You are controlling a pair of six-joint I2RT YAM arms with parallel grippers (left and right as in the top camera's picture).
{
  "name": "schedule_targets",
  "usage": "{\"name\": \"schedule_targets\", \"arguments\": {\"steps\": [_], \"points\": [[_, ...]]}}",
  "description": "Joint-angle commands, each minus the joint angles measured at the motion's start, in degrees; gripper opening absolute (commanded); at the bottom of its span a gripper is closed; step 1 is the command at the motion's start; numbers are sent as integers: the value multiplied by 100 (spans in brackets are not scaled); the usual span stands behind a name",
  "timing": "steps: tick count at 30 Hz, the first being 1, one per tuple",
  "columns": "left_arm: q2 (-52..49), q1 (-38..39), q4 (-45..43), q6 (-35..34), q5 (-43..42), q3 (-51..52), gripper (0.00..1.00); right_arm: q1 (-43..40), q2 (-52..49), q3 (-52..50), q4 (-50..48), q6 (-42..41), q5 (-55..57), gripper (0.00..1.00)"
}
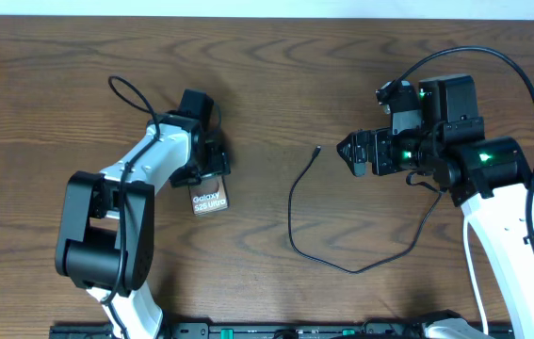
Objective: Plug charger to phone and switch on socket
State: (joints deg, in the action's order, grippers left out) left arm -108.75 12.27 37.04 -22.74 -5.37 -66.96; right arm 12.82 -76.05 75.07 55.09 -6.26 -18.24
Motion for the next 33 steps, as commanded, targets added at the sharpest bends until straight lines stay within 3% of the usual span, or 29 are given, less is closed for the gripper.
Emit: {"name": "schedule_targets", "arguments": {"steps": [1,9,20,25,31,33], "points": [[125,4,-15,-52,92,125,84,-2,0,122,0,52,-35,99],[125,4,-87,-50,90,304,91,-2,0,122,-2,52,-35,99],[125,20,-9,-52,90,564,91,-2,0,122,-20,55,-35,99],[125,181,-83,-52,4,713,78,-2,0,122,-24,52,-35,99],[125,380,-267,-52,94,713,77,-2,0,122,-2,52,-35,99],[125,376,-267,-50,120,713,71,-2,0,122,2,55,-35,99]]}}
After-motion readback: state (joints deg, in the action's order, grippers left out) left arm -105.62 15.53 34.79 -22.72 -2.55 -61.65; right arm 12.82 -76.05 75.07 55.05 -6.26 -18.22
